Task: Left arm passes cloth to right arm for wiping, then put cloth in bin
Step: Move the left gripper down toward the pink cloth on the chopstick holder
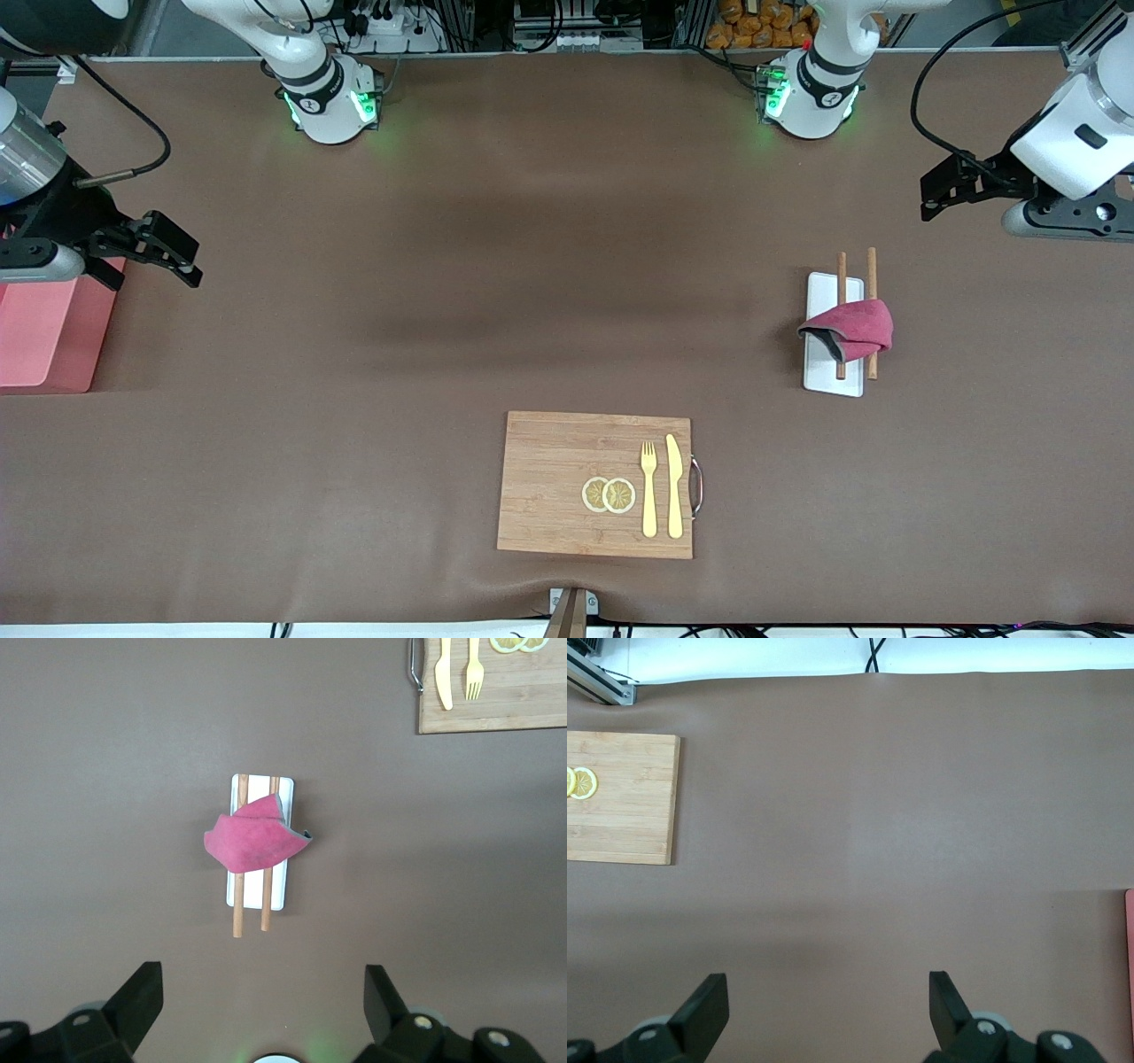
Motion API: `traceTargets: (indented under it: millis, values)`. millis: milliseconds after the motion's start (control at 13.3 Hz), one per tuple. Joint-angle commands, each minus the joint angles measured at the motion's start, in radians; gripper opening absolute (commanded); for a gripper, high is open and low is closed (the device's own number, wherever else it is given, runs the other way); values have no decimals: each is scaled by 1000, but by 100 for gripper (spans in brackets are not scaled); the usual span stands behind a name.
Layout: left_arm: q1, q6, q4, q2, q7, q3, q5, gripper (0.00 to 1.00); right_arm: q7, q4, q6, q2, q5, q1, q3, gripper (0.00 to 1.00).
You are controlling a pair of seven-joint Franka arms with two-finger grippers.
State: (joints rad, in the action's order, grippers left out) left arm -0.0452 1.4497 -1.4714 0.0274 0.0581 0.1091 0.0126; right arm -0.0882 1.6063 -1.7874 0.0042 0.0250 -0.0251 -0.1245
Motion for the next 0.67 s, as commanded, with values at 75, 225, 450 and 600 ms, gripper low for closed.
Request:
traceTargets:
  millis: [75, 225, 450, 600]
  values:
    - [-2, -2, 8, -3, -11, 0, -13, 100, -19, -11, 17, -6, 6, 7, 2, 100]
    - [4, -2, 19, -3, -17, 0, -16, 100, -19, -11, 17, -6, 6, 7, 2, 100]
    - [2, -9, 46, 5, 2, -8, -26, 100, -19, -9, 17, -3, 6, 7, 2, 100]
    - [-5, -12, 46, 9, 5, -5, -25, 100, -19, -8, 17, -3, 6, 8, 2, 100]
